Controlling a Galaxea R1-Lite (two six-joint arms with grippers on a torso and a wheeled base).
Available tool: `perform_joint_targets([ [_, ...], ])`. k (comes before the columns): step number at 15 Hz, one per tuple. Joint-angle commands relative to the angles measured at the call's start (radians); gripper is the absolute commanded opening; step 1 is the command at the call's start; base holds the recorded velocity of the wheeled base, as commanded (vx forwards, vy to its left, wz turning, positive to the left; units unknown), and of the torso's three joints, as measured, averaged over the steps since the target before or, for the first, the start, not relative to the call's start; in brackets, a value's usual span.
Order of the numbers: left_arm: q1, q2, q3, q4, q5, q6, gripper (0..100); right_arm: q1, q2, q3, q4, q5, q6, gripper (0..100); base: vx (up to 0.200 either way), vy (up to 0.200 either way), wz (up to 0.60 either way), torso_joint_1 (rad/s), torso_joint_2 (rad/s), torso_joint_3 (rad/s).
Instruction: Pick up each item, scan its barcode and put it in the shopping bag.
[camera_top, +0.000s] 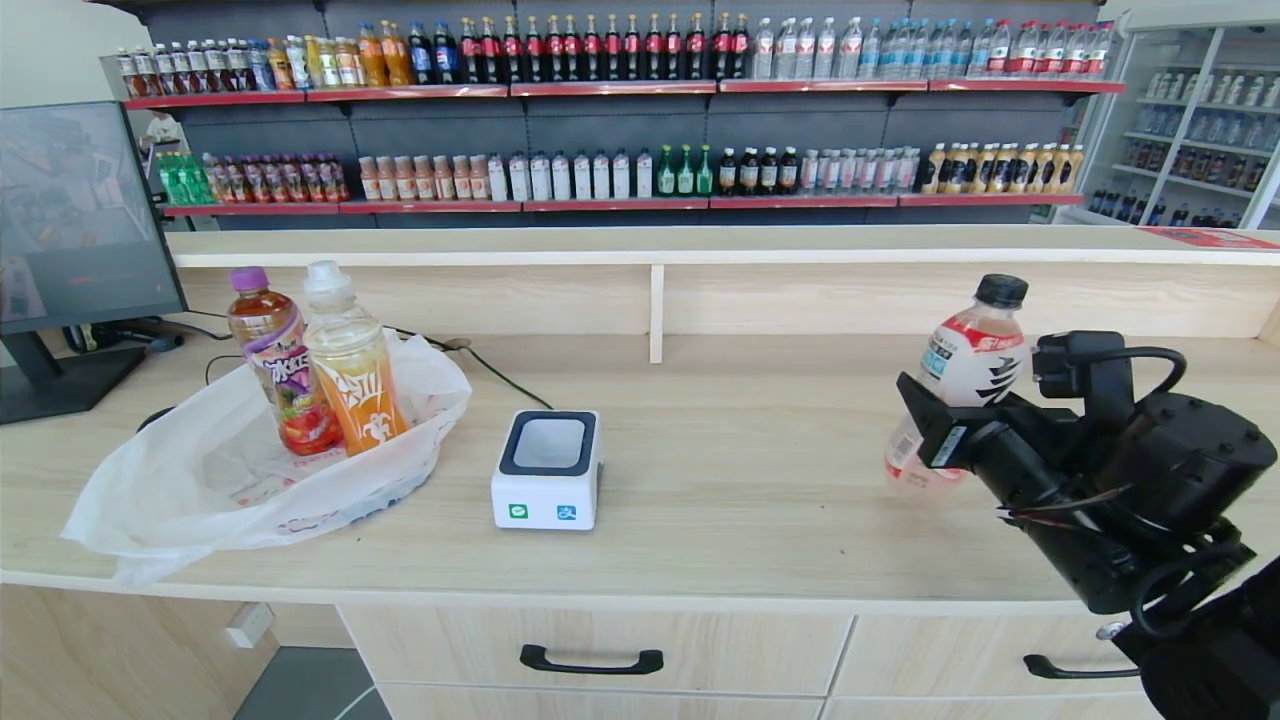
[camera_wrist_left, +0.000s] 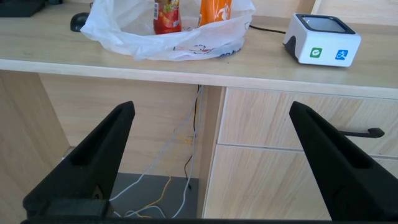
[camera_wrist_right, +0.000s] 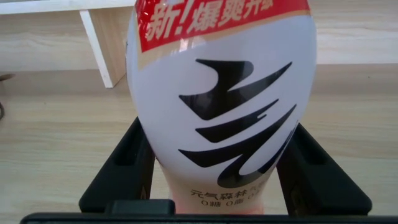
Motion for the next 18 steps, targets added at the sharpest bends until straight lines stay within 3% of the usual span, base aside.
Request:
perform_joint_targets([
  [1,0.000,0.000,0.001,0.000,0.000,0.000,100,0.001,-0.123,0.071,-0.001,0.000,-0.001,0,0.000,0.000,0.00,0.000,0.00,0.000],
  [7,0.000,0.000,0.000,0.000,0.000,0.000,100,0.001,-0.350,0.288,-0.001,-0.032,0.004,0,0.000,0.000,0.00,0.000,0.00,0.000],
  [10,0.002,0.000,0.000,0.000,0.000,0.000,100,0.013,-0.417,0.298,-0.001,-0.025,0.018,0,0.000,0.000,0.00,0.000,0.00,0.000],
  [15,0.000,0.000,0.001,0.000,0.000,0.000,100,0.170,-0.414,0.296,-0.001,-0.023,0.024,0,0.000,0.000,0.00,0.000,0.00,0.000],
  [18,0.000,0.000,0.001,0.001,0.000,0.000,100,0.308,-0.385,0.293,-0.001,-0.040,0.159,0,0.000,0.000,0.00,0.000,0.00,0.000],
])
